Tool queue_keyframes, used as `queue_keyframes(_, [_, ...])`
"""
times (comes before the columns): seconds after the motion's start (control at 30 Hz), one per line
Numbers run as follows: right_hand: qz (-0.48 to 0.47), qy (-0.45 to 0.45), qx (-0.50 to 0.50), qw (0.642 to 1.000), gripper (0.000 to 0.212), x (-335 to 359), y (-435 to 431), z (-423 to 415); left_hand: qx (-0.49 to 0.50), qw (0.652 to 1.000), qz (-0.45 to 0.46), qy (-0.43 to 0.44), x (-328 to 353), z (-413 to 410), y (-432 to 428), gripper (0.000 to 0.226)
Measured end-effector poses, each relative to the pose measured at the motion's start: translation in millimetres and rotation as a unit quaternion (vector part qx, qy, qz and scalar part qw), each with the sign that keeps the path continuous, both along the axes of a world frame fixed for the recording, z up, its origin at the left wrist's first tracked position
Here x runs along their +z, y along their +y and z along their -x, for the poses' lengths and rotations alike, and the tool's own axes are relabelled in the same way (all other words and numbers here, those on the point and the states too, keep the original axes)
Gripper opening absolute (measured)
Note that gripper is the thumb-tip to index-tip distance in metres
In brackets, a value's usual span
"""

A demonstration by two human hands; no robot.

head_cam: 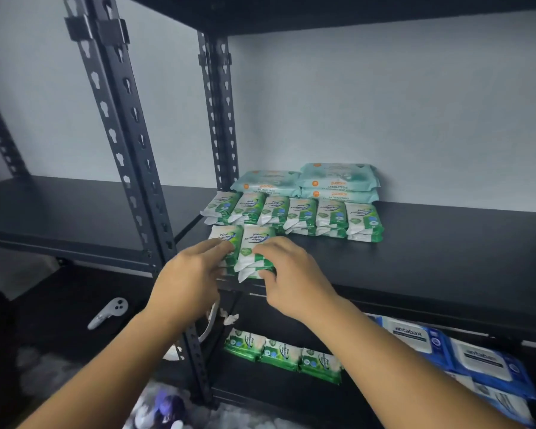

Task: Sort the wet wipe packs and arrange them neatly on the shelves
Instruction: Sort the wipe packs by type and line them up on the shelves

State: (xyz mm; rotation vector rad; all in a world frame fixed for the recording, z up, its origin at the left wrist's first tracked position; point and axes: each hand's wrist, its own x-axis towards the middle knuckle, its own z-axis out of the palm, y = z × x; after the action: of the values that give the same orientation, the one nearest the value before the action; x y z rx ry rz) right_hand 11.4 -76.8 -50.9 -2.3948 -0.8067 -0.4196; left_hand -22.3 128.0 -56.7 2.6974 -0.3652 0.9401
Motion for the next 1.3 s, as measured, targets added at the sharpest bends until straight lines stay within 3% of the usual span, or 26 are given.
queue_keyframes(0.13, [0.000,-0.005,-0.002,1.000,0.046,-3,36,-22,0.052,0.988,-0.142,-0.039,4,-25,23,0.048])
queue_keyframes(0.33, [-0.030,-0.010,-0.003,0.999,0.046,-6,59,-47,0.078,0.969,-0.233,0.004,21,-48,39,0.046])
queue_keyframes(0.73, [-0.084,-0.003,0.006,0.996,0.042,-22,64,-58,0.063,0.978,-0.198,-0.033,-2,-61,44,0.044])
queue_keyframes(0.9, [-0.079,-0.008,-0.005,0.997,0.050,-21,65,-52,0.080,0.983,-0.162,0.025,-2,-56,37,0.050])
queue_keyframes(1.0, [-0.150,0.042,-0.027,0.987,0.063,-16,58,-36,0.085,0.992,-0.072,0.060,3,-38,26,0.068])
queue_keyframes(1.07, [-0.215,0.039,-0.045,0.975,0.056,-19,46,-14,0.065,0.996,0.046,0.034,2,-15,16,0.069])
queue_keyframes(1.13, [-0.246,-0.024,-0.057,0.967,0.041,-37,26,14,0.042,0.988,0.151,-0.006,-10,11,3,0.061])
queue_keyframes(1.2, [-0.252,-0.060,-0.080,0.963,0.032,-62,2,43,0.044,0.978,0.206,-0.009,-28,38,-11,0.052])
queue_keyframes(1.3, [-0.285,0.068,-0.174,0.940,0.027,-106,-27,74,0.052,0.964,0.249,0.080,-65,64,-31,0.040])
